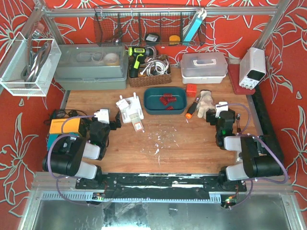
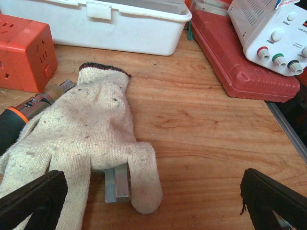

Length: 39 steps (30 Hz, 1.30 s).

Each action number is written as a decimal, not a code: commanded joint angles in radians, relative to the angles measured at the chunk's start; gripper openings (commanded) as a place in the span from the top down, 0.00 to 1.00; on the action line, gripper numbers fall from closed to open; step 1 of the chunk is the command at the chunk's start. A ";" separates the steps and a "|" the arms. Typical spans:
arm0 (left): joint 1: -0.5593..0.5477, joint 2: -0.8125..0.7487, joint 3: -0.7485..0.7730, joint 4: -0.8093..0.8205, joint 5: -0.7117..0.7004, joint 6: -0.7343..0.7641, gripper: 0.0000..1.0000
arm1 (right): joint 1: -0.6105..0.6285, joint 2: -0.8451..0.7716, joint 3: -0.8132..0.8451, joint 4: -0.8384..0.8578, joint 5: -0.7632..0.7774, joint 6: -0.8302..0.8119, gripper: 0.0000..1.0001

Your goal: Install the large spring

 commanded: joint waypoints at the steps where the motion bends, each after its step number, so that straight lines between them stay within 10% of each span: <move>1: 0.003 -0.005 0.015 0.010 0.005 0.011 0.00 | 0.004 -0.001 -0.002 0.017 -0.012 0.000 0.01; 17: 0.003 -0.018 0.026 -0.005 -0.004 0.007 0.00 | 0.004 -0.019 0.001 0.025 -0.022 -0.003 0.01; 26: 0.003 -0.277 0.202 -0.572 -0.041 -0.080 0.00 | 0.004 -0.323 0.159 -0.425 -0.134 0.049 0.01; 31: 0.003 -0.413 0.355 -0.903 -0.062 -0.156 0.00 | 0.004 -0.430 0.356 -0.782 -0.167 0.348 0.01; 39: 0.003 -0.633 0.476 -1.277 -0.034 -0.558 0.00 | -0.005 -0.421 0.575 -1.280 -0.134 0.633 0.01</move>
